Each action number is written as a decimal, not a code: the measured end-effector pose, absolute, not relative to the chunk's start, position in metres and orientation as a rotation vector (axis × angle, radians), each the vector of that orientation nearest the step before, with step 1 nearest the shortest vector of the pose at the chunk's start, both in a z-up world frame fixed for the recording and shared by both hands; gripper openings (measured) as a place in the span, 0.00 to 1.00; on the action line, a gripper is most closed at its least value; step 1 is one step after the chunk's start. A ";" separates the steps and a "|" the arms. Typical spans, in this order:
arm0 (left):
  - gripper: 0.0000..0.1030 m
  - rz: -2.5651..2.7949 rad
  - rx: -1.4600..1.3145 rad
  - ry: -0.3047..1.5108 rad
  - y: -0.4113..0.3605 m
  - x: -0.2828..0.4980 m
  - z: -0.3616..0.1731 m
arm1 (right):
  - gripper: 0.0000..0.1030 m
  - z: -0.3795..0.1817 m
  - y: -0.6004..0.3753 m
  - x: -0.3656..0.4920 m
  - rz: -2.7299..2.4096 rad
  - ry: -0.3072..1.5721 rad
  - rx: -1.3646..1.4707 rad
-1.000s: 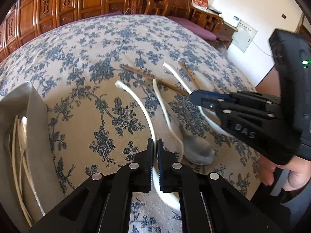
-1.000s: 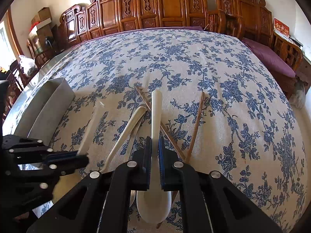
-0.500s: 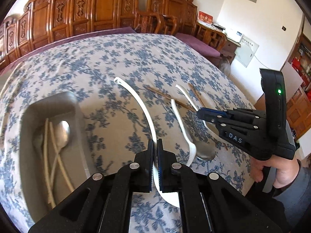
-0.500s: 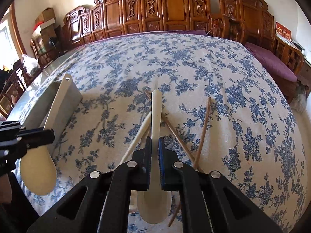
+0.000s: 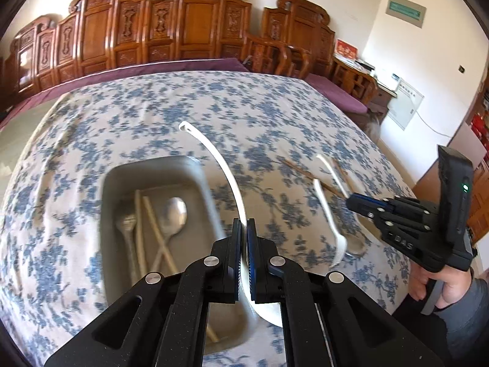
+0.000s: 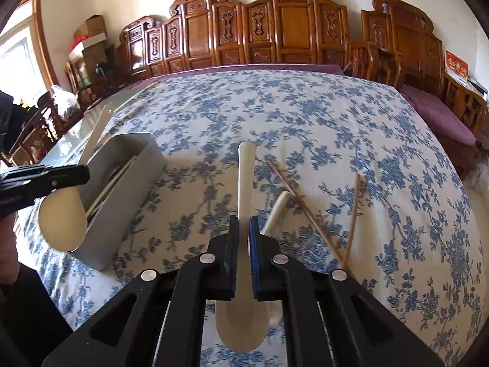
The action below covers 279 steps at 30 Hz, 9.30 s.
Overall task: Organize utensils
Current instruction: 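Drop the steel spoon into the tray with the left gripper while the right carries the white spoon, then lower the white plastic spoon into the tray and open the right gripper, then grasp a wooden chopstick with the right gripper while the left grasps a white plastic fork, then carry the white fork over the tray with the left gripper while the right carries the chopstick, then open the left gripper to drop the white fork into the tray, then lower the chopstick into the tray and open the right gripper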
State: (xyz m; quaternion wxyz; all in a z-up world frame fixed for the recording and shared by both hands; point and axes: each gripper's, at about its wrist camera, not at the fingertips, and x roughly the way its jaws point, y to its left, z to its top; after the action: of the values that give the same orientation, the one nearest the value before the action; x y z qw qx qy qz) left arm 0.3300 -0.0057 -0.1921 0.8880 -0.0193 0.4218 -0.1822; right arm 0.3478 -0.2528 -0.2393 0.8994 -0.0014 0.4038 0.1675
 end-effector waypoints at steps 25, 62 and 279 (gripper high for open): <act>0.04 -0.226 0.007 1.026 0.044 0.352 -0.237 | 0.08 -0.236 -0.226 0.338 0.401 0.829 -0.037; 0.11 -0.058 -0.107 0.875 0.125 0.344 -0.193 | 0.08 -0.224 -0.060 0.372 0.646 0.919 0.064; 0.28 -0.146 0.037 0.912 0.109 0.266 -0.162 | 0.06 -0.199 -0.088 0.324 0.590 0.849 -0.119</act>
State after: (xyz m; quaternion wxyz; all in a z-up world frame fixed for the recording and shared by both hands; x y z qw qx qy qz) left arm 0.2664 0.1086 -0.1621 0.8950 0.0179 0.4401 -0.0703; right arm 0.3237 -0.0883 -0.1990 0.8677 -0.0570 0.4054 0.2818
